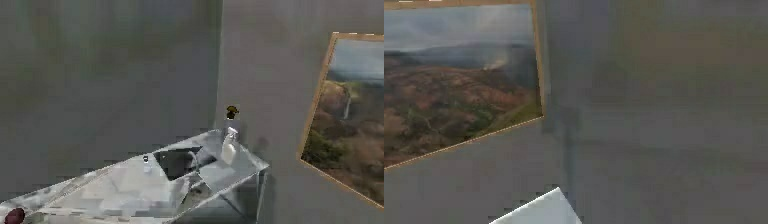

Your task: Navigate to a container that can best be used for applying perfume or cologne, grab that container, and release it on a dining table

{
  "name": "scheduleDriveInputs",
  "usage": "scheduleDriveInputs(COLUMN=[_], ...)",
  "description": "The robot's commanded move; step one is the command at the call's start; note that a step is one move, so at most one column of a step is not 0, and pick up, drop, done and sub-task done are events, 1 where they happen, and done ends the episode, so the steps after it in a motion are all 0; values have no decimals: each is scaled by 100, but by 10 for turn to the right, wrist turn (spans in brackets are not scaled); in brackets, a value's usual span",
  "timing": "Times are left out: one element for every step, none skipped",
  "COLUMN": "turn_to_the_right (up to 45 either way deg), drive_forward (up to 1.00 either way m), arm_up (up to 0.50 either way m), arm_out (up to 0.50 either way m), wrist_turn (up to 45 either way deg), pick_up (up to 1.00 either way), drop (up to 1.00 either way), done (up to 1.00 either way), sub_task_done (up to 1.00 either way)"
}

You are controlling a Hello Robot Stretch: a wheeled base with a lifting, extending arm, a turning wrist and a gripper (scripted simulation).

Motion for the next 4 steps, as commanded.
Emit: scheduleDriveInputs(turn_to_the_right=[-450, -300, 450, 450], drive_forward=[0, 0, 0, 0], arm_up=[0, 0, 0, 0], arm_out=[0, 0, 0, 0], wrist_turn=[0, 0, 0, 0], pick_up=[0, 0, 0, 0], drop=[0, 0, 0, 0], done=[0, 0, 0, 0], sub_task_done=[0, 0, 0, 0])
